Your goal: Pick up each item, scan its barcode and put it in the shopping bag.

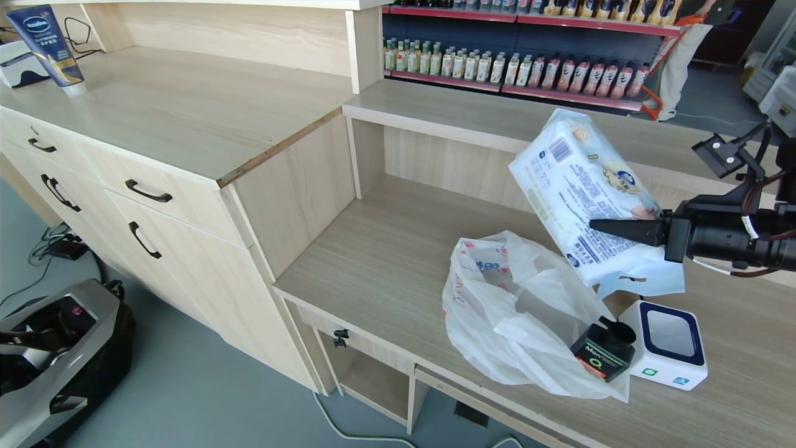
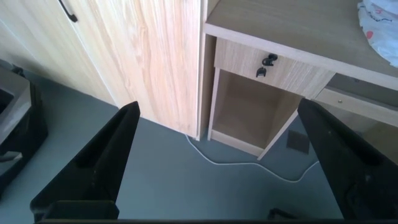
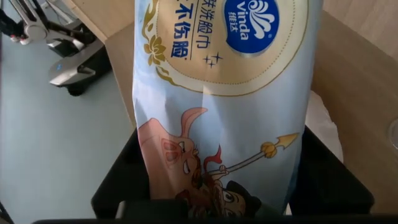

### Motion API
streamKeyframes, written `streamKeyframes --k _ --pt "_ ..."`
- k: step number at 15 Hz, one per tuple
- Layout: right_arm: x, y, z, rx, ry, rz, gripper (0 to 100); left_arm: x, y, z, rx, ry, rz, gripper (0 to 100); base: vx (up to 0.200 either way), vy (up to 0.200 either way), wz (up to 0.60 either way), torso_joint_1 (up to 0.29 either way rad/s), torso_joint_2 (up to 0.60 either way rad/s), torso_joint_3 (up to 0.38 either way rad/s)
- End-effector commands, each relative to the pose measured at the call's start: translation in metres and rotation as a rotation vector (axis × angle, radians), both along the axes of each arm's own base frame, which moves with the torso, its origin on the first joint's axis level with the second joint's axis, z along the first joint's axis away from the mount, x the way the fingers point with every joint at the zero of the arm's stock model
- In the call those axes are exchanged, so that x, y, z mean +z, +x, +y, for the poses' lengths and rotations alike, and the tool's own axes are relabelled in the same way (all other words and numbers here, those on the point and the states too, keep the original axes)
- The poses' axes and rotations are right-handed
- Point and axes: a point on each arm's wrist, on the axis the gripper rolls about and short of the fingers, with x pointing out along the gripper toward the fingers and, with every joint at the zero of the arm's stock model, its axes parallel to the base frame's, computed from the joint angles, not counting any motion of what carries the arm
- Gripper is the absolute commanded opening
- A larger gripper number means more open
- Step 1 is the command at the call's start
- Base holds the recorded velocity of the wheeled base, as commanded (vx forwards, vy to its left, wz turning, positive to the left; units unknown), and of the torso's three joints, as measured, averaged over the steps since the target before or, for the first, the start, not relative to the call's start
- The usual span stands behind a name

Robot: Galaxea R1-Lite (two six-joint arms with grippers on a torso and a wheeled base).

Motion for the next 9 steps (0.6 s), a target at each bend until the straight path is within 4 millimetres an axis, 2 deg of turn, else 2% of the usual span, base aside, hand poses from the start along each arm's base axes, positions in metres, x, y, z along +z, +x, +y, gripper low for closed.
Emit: streamKeyframes --k 1,3,7,9 --pt "-0.013 0.007 -0.002 0.02 0.011 0.041 0 0.0 0.0 0.0 0.001 0.001 0.0 100 0.0 0.0 0.0 0.0 0.0 0.0" --pt "-0.026 0.011 -0.003 0.032 0.016 0.081 0 0.0 0.0 0.0 -0.001 0.0 0.001 100 0.0 0.0 0.0 0.0 0.0 0.0" --pt "-0.059 0.016 -0.02 -0.013 0.004 0.126 0 0.0 0.0 0.0 -0.001 0.0 0.001 100 0.0 0.0 0.0 0.0 0.0 0.0" --pt "-0.065 0.018 -0.024 -0.023 0.006 0.125 0 0.0 0.0 0.0 -0.001 0.0 0.001 100 0.0 0.0 0.0 0.0 0.0 0.0"
